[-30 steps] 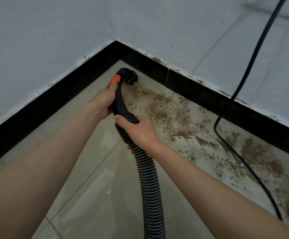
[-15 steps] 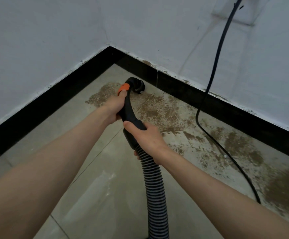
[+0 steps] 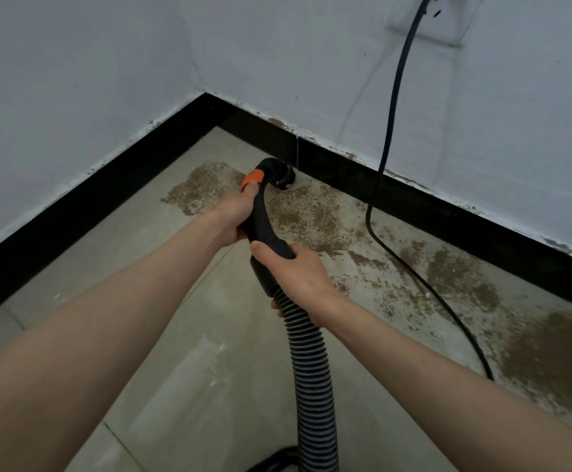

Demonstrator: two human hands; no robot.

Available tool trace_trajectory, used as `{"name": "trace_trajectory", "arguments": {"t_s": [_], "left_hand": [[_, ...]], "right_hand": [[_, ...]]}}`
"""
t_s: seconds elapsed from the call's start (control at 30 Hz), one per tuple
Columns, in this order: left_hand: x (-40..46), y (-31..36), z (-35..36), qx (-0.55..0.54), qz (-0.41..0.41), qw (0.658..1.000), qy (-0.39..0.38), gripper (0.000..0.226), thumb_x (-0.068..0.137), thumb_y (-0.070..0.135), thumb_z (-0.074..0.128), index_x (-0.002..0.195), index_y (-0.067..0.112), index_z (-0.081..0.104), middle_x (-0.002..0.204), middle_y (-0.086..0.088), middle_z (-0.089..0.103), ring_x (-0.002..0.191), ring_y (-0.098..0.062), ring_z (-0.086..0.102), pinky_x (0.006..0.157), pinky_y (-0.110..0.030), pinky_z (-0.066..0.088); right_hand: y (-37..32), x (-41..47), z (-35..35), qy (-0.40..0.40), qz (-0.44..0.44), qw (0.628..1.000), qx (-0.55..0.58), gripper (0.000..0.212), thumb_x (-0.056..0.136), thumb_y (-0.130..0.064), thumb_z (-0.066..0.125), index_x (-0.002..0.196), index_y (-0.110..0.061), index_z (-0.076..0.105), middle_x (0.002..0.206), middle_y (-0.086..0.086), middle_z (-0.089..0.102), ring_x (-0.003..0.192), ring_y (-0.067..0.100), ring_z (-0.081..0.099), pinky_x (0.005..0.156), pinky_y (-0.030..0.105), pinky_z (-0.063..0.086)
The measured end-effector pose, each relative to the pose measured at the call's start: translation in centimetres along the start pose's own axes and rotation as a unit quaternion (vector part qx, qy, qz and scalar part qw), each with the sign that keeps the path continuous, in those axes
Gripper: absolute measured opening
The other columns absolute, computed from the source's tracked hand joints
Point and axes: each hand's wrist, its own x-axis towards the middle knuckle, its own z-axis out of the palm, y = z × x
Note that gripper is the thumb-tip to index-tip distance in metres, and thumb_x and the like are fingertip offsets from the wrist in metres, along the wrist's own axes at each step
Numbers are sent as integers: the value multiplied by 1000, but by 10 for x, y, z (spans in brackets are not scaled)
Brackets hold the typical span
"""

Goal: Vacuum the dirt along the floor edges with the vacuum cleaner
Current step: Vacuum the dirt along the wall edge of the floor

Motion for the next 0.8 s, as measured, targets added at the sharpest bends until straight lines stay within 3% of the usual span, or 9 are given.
{"name": "trace_trajectory", "arguments": {"t_s": [0.23,0.47,0.67,0.8], "left_hand": [[-2,5,-8,8,6,1000,18,40,100,43,40,91,6,53,72,-4,50,59,-17,50,49,-27,41],[8,-1,-55,-28,15,996,86,40,97,49,44,90,11,54,82,-3,56,69,-16,55,56,-26,47],[17,-3,-115,-84,31,981,174,49,97,46,45,120,3,47,86,-3,56,72,-15,57,53,-24,47],[26,-5,-141,-96,15,977,188,59,98,45,44,137,0,39,92,-4,56,73,-16,56,53,-26,46]], "right_hand": [[-4,5,9,-3,1,1000,1,38,83,-54,67,88,-17,56,75,6,63,43,16,60,42,23,47],[-13,24,42,-44,-20,998,-26,37,82,-53,68,87,-18,58,74,5,64,39,13,59,40,21,46],[-30,47,86,-84,-72,991,-81,34,83,-54,67,83,-22,55,71,0,63,38,9,58,39,18,44],[-36,61,111,-103,-63,987,-104,38,83,-56,66,84,-19,56,69,2,65,41,14,61,41,21,46]]}}
